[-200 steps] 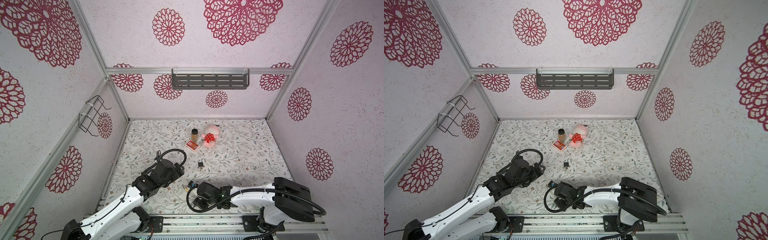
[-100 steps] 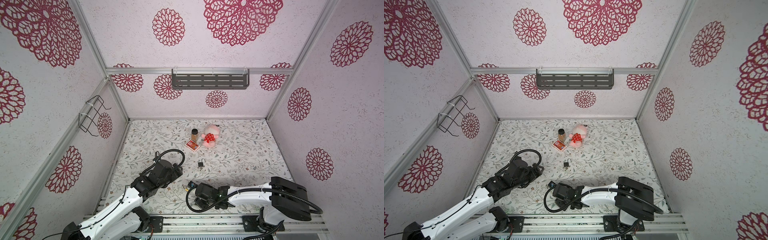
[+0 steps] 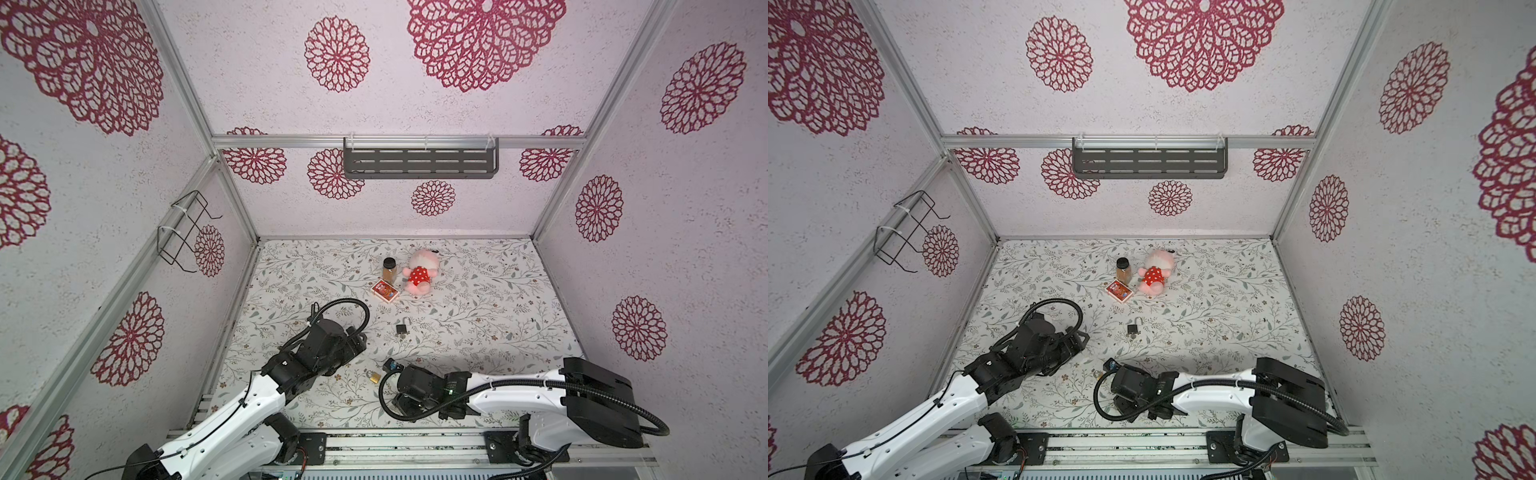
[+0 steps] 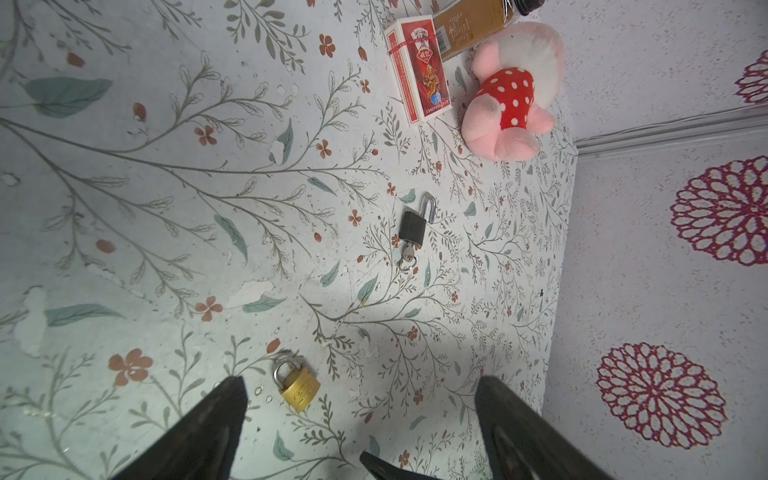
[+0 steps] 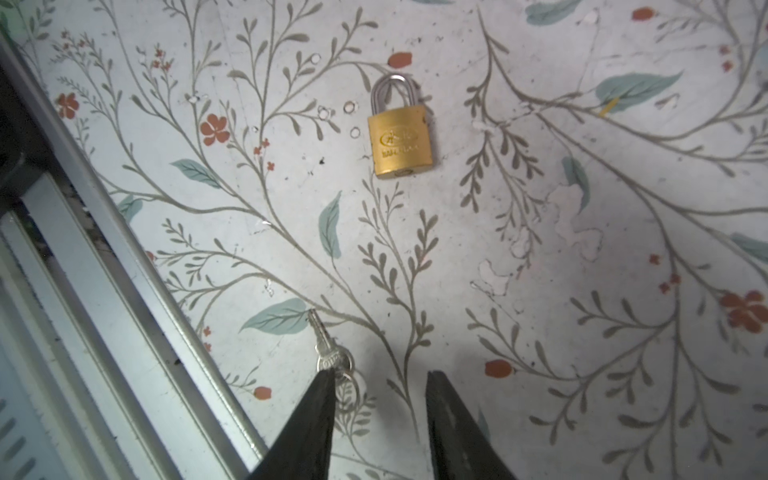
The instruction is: Unlock with the key
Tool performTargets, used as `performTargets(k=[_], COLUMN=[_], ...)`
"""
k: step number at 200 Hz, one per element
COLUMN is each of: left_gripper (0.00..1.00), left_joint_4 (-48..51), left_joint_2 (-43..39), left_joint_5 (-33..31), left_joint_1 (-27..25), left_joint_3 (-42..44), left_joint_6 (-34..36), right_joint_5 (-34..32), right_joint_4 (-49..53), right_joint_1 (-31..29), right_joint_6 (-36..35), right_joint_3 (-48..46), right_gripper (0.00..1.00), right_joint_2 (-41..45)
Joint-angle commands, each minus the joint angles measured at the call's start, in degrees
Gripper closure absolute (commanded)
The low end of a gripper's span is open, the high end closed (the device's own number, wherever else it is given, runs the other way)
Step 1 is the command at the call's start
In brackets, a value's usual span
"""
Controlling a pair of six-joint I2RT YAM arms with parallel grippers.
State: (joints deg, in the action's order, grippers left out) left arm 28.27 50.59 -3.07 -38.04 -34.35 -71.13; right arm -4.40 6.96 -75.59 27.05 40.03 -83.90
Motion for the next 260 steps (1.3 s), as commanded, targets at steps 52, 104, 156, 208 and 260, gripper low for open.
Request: performTargets(k=[52, 104, 156, 208, 260], left_gripper=[0.08, 0.07, 0.07, 0.07, 0.06], left_joint_4=[2.26, 3.02, 3.37, 3.35, 2.67], left_joint_2=[-1.85, -2.95, -3.39, -4.20, -4.05], left_joint_5=[-0.82, -1.49, -1.51, -1.41, -1.16], left_joint_1=[0.50, 0.64, 0.68, 0.78, 0.95], left_joint_3=[0.95, 1.39, 1.74, 2.30, 2.62], left_joint_6=[0.83, 1.07, 1.14, 0.91, 0.70], right_joint_5=[-0.09, -1.15, -1.23, -3.24, -4.54], right_joint_4=[2.56, 5.15, 7.53, 11.89, 11.98], right_joint_1=[-1.31, -2.40, -3.74, -5.26, -5.35], right_joint_6=[7.59, 7.92, 7.72, 8.39, 9.30], right_joint_3=[2.45, 4.12, 6.43, 8.84, 8.65], right_gripper=[0.65, 0.69, 0.73, 0.77, 0.84], right_joint_2=[-2.51, -4.42, -7.63, -9.75, -9.09])
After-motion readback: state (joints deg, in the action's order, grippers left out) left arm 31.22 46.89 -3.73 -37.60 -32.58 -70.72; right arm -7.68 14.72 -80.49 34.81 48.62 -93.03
